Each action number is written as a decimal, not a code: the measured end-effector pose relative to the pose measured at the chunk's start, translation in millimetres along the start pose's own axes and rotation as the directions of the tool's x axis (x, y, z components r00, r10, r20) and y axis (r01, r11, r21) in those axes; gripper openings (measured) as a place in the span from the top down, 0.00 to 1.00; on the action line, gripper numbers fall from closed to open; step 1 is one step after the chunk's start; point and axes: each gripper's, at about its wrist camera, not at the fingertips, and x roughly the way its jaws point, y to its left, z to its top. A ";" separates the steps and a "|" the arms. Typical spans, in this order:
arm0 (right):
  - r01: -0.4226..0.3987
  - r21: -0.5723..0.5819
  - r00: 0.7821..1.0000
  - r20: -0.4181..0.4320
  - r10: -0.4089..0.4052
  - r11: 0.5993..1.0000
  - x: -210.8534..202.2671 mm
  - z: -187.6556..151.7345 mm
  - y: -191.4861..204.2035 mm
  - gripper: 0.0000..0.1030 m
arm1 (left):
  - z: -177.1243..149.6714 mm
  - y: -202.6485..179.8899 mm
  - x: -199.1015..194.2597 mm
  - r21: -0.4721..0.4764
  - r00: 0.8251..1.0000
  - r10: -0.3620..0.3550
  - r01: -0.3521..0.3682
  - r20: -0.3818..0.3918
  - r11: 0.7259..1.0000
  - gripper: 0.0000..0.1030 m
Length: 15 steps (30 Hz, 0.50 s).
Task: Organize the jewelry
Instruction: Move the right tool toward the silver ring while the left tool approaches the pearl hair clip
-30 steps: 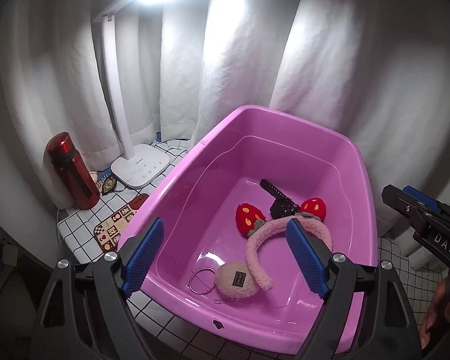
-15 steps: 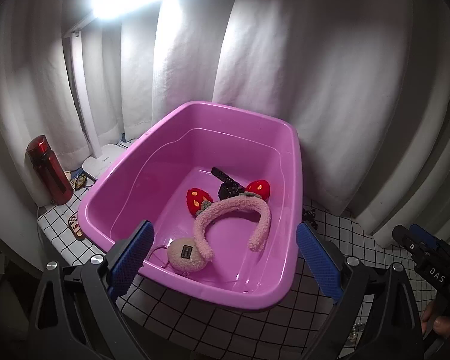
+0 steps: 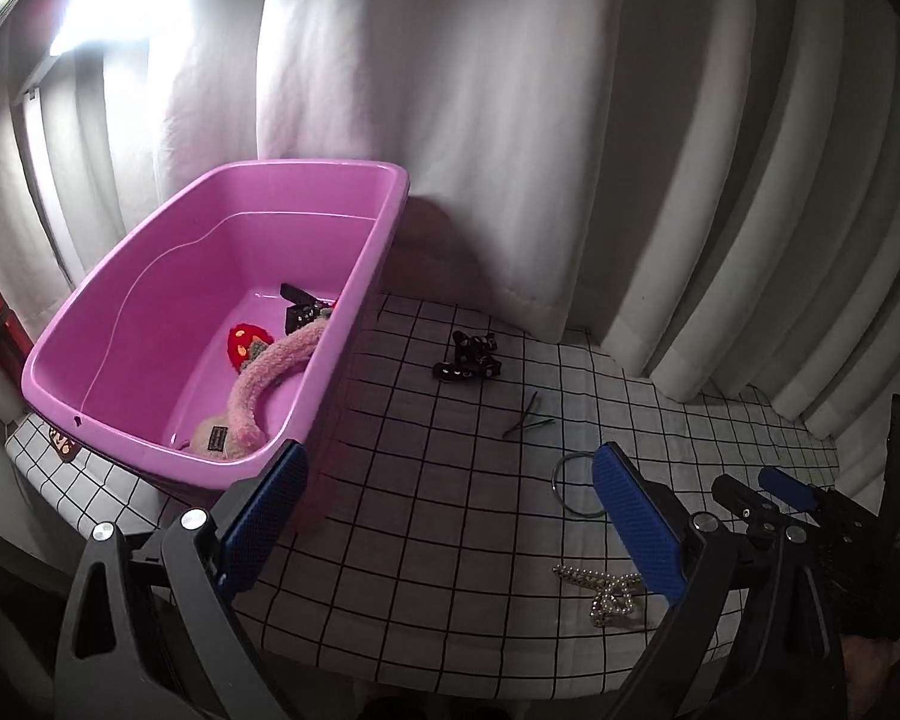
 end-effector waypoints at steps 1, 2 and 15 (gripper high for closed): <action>-0.003 -0.002 1.000 -0.005 0.003 1.000 0.8 -0.9 -1.6 0.37 | -4.0 -4.1 3.9 0.003 1.000 0.002 -0.002 -0.016 1.000 0.09; -0.003 -0.007 1.000 -0.009 0.003 1.000 2.5 -1.8 -3.6 0.37 | -7.9 -7.4 7.4 0.003 1.000 0.003 -0.002 -0.031 1.000 0.09; -0.120 -0.140 0.991 -0.070 0.111 0.983 43.4 2.2 -25.0 0.37 | -50.4 -33.0 35.3 -0.079 0.983 0.150 -0.159 -0.108 0.984 0.09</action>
